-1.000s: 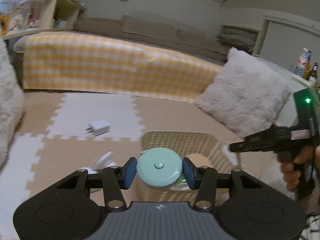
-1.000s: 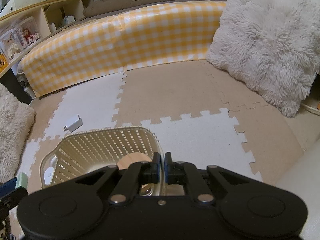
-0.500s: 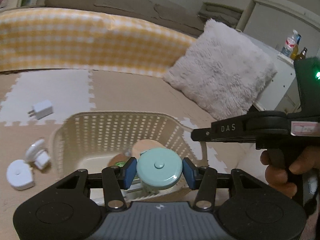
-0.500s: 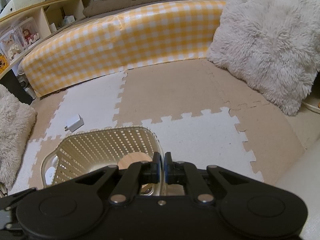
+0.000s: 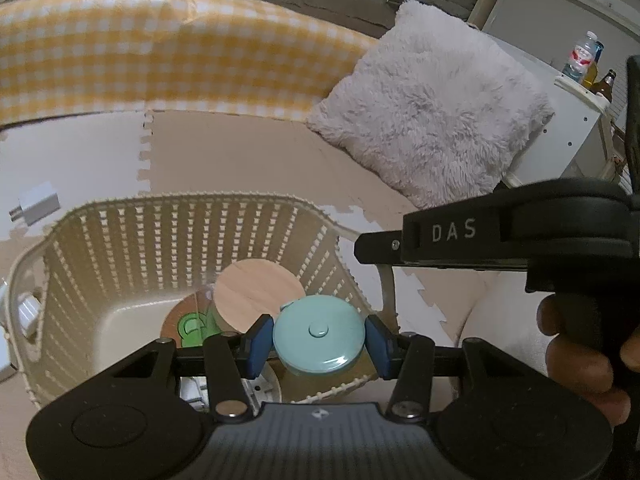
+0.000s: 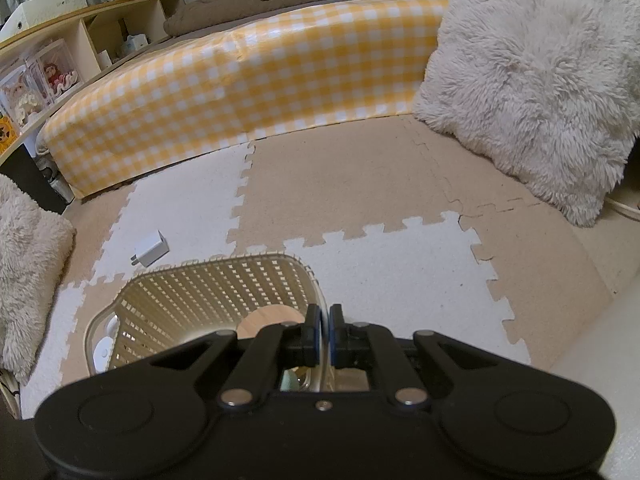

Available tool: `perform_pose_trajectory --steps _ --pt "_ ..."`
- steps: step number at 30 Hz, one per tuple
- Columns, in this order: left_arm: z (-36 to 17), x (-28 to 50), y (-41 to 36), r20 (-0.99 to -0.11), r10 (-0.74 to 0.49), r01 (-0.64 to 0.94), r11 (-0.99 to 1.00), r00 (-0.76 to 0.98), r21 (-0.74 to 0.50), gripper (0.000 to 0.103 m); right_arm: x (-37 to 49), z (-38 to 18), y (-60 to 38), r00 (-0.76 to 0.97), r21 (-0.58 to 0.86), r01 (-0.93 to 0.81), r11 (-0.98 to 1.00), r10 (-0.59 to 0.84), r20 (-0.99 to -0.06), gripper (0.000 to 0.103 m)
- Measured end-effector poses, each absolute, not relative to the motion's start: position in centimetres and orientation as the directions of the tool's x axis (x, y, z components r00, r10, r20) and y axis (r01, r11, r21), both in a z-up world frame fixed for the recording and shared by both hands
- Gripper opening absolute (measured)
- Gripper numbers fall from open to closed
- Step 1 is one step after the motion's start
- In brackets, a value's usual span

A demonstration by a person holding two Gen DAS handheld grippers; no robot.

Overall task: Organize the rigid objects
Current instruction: 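Carry the green tape measure into the basket and release it, then raise the open left tool and move it to the white round tape measure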

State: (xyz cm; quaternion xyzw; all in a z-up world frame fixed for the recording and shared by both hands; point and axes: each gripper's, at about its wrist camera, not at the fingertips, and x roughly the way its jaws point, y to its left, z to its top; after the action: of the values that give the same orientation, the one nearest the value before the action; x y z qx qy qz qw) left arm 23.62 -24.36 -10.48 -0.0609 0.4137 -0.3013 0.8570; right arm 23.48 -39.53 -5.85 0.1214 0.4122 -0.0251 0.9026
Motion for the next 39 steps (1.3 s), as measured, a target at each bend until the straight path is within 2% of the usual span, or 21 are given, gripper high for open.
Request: perform_pose_trajectory --steps 3,5,12,28,39 --pt "-10.6 23.9 -24.2 -0.68 -0.572 0.449 0.81 0.46 -0.377 0.052 23.5 -5.9 -39.5 0.659 0.199 0.146 0.969 0.055 -0.75 0.005" --pt "-10.6 24.2 -24.1 -0.687 -0.574 0.435 0.81 0.446 -0.394 0.062 23.5 -5.9 -39.5 0.658 0.198 0.146 0.969 0.055 -0.751 0.005" --pt "-10.3 24.2 -23.2 -0.697 -0.569 0.414 0.814 0.436 -0.406 0.07 23.5 -5.9 -39.5 0.658 0.197 0.146 0.97 0.053 -0.751 0.005" --pt "-7.8 23.6 -21.7 -0.716 -0.532 0.431 0.833 0.452 -0.347 0.098 23.5 -5.9 -39.6 0.659 0.205 0.149 0.967 0.057 -0.75 0.005" --pt "-5.6 22.3 -19.6 -0.706 -0.511 0.441 0.844 0.49 -0.304 0.103 23.5 -6.1 -39.6 0.65 0.204 0.149 0.967 0.06 -0.757 0.005"
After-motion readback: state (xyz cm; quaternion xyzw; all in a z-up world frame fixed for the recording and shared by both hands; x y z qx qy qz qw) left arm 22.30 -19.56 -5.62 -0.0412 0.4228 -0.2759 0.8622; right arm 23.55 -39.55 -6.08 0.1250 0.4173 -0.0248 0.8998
